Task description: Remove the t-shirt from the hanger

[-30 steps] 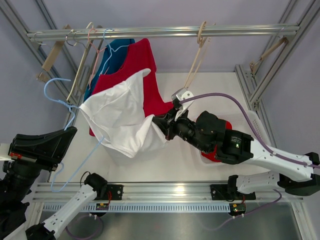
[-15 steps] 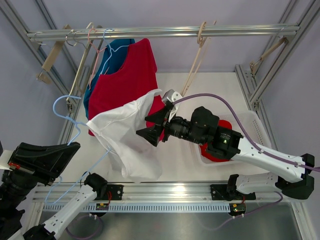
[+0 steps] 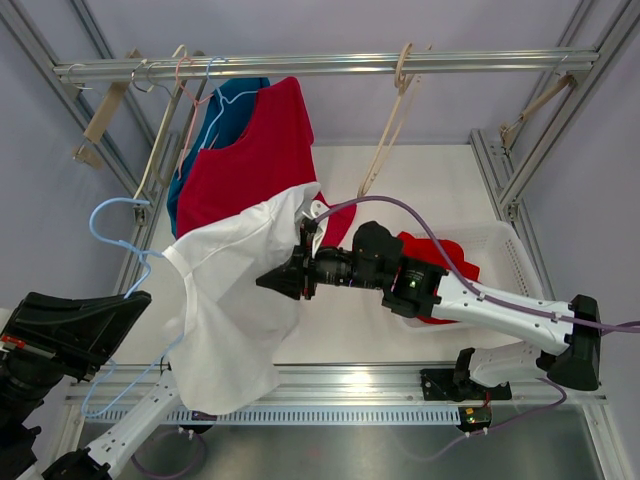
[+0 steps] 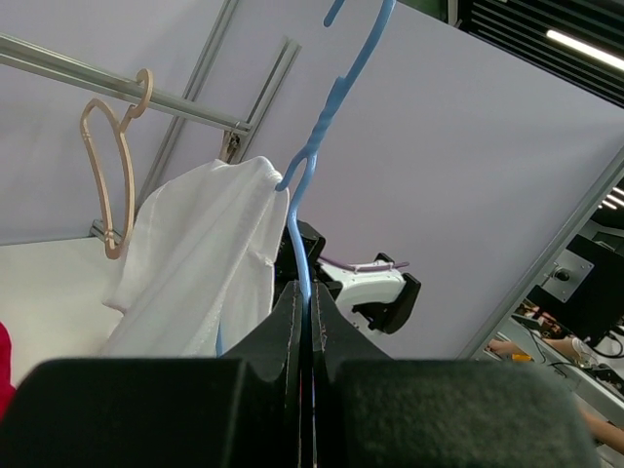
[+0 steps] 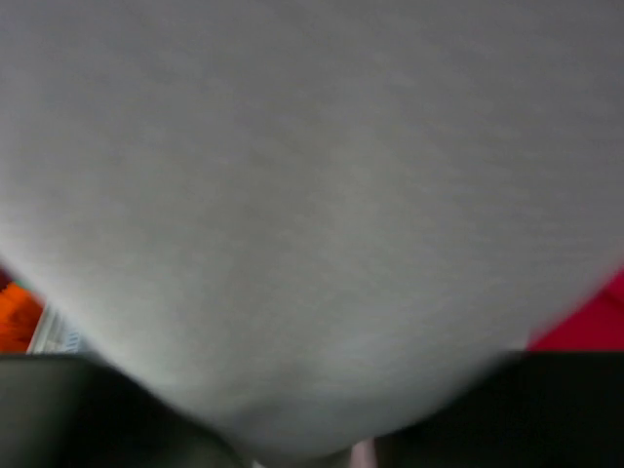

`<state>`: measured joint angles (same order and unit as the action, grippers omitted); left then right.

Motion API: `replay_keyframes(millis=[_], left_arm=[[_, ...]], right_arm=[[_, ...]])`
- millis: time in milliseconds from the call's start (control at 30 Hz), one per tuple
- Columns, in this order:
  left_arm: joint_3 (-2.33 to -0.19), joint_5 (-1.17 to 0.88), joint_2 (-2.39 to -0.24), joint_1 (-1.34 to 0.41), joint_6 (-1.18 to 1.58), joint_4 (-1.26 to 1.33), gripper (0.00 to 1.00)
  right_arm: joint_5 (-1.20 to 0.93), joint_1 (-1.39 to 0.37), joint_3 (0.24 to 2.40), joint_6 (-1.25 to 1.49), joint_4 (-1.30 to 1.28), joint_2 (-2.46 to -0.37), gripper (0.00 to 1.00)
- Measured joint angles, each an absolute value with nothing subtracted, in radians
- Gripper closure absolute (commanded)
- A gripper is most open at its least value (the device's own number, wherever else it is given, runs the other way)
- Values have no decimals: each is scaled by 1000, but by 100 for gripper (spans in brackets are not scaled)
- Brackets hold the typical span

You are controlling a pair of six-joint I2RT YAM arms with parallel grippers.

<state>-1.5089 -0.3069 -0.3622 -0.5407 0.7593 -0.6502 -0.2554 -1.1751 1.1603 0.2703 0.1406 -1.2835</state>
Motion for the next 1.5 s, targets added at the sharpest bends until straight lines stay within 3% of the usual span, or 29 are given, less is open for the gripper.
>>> replay_keyframes(millis=[67,100,300,433,633,867,967,1500], left_arm=[[-1509,-300,-362,-541,752,-650,100],[-1509,-295,-362,-541,747,-650,100],[-1512,-241,-362,-541,692,-680,100],[-1533,-203,-368,-541,645,-733,100],[-1558,-183,-382,-541,595,-768,100],[-1562,-183,-416,-541,563,-779,100],[-1560,-183,-419,-541,552,-781,100],[-1524,-183,-419,-541,546,-793,100]], right_arm=[[-265,-1176,1157,290,155,-1280,99],[-263,-1176,1157,295,154,-1273,100],[-142,-1177,1187,291,31,-1126,100],[-19,-1177,1324,276,-121,-1020,100],[91,-1177,1674,224,-348,-1026,100],[242,-1177,2252,133,-641,-1222,100],[352,-1177,2392,69,-706,-1269,100],[780,-1132,1891,-349,-494,-1040,100]])
